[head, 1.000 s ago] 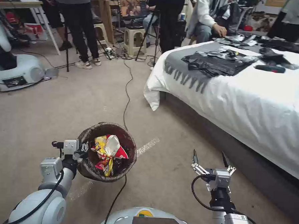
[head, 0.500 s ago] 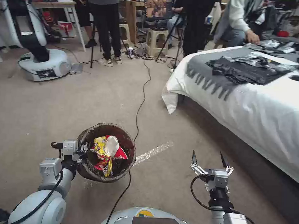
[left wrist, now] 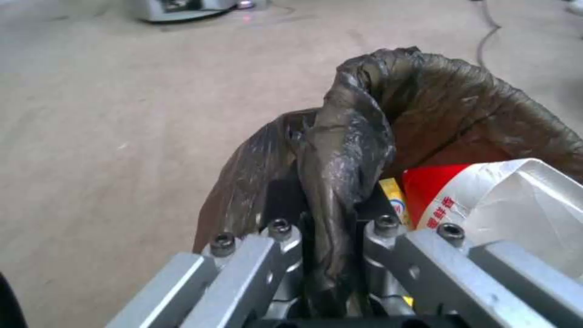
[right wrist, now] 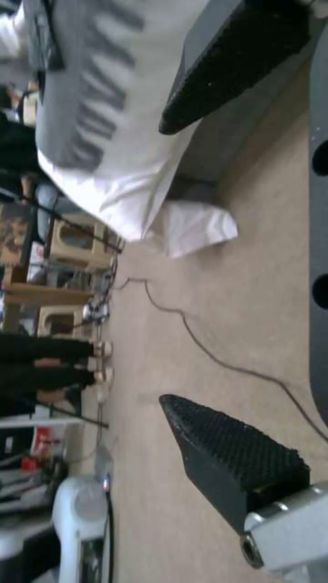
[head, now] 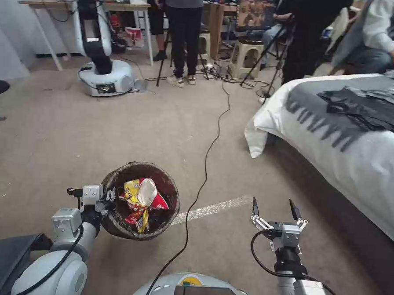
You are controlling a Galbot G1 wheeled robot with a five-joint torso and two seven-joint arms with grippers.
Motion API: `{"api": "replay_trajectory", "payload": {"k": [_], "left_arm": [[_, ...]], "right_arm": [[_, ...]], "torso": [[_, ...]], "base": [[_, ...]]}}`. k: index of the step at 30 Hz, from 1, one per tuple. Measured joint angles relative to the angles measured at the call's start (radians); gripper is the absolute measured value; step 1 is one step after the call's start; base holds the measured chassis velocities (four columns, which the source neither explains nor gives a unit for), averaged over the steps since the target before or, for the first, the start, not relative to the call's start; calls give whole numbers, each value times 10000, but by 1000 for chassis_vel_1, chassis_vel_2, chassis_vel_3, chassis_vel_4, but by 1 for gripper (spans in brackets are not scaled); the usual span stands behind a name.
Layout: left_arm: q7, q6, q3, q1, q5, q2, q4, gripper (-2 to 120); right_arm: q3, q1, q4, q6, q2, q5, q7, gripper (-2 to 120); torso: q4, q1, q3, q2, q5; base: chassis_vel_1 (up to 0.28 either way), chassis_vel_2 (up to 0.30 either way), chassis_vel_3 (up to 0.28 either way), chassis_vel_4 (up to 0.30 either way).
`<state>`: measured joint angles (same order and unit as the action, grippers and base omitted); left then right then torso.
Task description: Pick up the trash bin, then pick up the garbage from the floor and place it into the trash bin.
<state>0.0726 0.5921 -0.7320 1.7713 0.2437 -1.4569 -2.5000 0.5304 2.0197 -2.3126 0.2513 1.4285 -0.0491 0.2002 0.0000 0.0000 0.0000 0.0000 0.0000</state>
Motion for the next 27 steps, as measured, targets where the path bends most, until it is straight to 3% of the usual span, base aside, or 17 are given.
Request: {"api": "replay_trajectory", "payload": {"k": [27], "left_arm": [[9, -135, 58, -27, -165, -6, 0, 7]], "right_arm": [[2, -92, 4, -35, 0, 179, 49, 100]], "torso": [[-3, 0, 0, 0, 0]], "base": [[72, 82, 83, 82]]}}
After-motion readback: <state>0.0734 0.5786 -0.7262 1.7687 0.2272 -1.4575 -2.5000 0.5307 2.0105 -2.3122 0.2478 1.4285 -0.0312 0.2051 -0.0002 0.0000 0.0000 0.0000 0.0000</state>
